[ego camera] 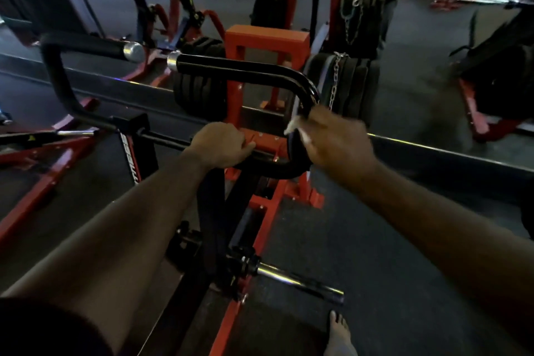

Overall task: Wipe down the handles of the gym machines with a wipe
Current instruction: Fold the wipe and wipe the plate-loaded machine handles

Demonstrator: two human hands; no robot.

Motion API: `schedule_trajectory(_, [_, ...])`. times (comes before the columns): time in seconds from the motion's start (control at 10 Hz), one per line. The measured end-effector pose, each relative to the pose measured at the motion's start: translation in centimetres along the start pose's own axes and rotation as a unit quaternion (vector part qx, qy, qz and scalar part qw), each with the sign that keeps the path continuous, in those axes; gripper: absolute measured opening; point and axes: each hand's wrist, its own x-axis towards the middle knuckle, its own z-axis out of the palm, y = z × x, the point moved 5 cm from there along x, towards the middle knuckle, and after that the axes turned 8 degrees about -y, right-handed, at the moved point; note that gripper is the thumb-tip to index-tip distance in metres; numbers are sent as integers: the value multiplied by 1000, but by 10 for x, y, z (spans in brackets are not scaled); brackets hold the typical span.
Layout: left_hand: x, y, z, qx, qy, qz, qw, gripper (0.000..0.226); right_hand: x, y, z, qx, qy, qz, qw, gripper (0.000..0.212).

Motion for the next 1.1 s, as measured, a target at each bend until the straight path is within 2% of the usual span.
schedule_trajectory(0.1, [1,-1,-1,-11,5,-6,1000,55,-20,-17,33,-7,-62,4,998,13])
schedule_trajectory(0.2, [5,-10,1,-83,-15,15,996,43,-12,-34,49,-63,-153,2,986,14])
schedule_trajectory(0.3, [6,-22,1,-110,-25,19,993,37,-7,-39,45,-44,-202,54,977,18])
schedule_trajectory(0.4, [0,-34,6,-81,5,-27,996,40,-17,-57,53,0,-243,118,963,25])
schedule_trajectory(0.5, [-2,-32,6,-127,47,-49,990,38,-3,-79,61,45,-210,134,967,28])
schedule_trajectory(0.6, [-8,-40,1,-236,107,-61,964,37,31,-116,88,130,-204,128,962,31])
schedule_trajectory(0.7, [-9,-45,2,-273,108,-69,953,31,41,-127,97,141,-191,96,967,32])
schedule_trajectory(0.8, [-10,-46,2,-302,114,-69,944,28,13,-104,88,94,-249,105,958,16])
schedule_trajectory(0.9, [-10,-45,3,-298,119,-79,944,28,-4,-85,83,73,-263,170,947,20])
schedule_trajectory(1.0, [-9,-44,0,-275,113,-100,950,26,24,-104,88,58,-243,138,958,22])
schedule_trajectory(1.1, [-8,-44,0,-286,83,-103,949,26,53,-123,101,118,-203,167,957,25])
